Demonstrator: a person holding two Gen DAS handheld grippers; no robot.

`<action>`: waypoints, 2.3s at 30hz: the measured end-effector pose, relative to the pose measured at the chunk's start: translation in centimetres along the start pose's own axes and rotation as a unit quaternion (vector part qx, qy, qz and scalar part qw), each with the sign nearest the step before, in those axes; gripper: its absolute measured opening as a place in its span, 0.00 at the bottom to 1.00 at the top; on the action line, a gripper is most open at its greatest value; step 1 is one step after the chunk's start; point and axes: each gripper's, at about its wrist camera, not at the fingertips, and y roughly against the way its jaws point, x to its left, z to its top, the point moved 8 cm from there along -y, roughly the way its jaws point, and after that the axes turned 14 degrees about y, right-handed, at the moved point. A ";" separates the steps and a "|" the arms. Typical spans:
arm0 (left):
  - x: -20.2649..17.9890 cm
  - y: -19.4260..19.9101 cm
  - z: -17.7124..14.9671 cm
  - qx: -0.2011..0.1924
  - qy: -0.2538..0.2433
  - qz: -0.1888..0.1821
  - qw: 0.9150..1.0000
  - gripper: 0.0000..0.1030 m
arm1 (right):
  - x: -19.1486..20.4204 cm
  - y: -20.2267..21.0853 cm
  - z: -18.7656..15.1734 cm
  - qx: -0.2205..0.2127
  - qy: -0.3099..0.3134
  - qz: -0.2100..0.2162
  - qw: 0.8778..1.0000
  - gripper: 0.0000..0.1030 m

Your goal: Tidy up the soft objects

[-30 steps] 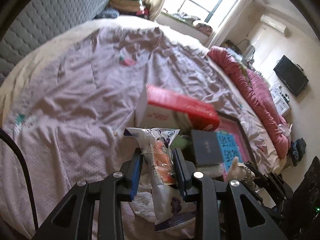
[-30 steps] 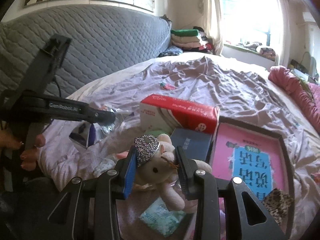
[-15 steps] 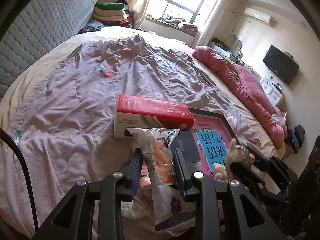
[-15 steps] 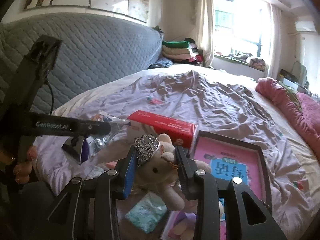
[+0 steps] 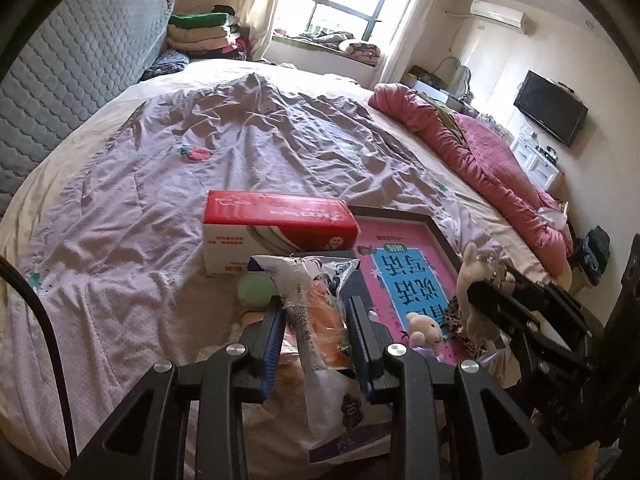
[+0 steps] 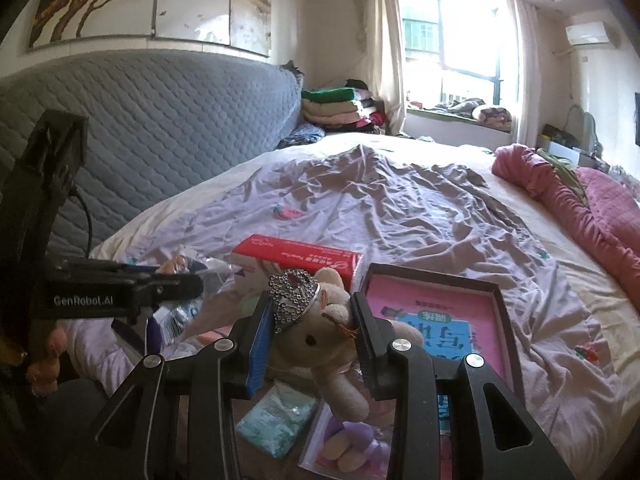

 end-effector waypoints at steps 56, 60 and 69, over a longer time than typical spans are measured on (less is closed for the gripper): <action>-16.8 -13.5 -10.7 0.134 -0.114 -0.037 0.984 0.31 | -13.9 5.1 -8.1 0.004 -0.137 -0.097 0.986 0.38; -16.7 -14.6 -11.0 0.139 -0.112 -0.034 0.983 0.31 | -13.6 4.5 -8.4 0.012 -0.133 -0.094 0.987 0.38; -15.9 -16.3 -10.7 0.134 -0.121 -0.018 0.983 0.31 | -13.7 3.7 -9.0 0.022 -0.132 -0.097 0.986 0.38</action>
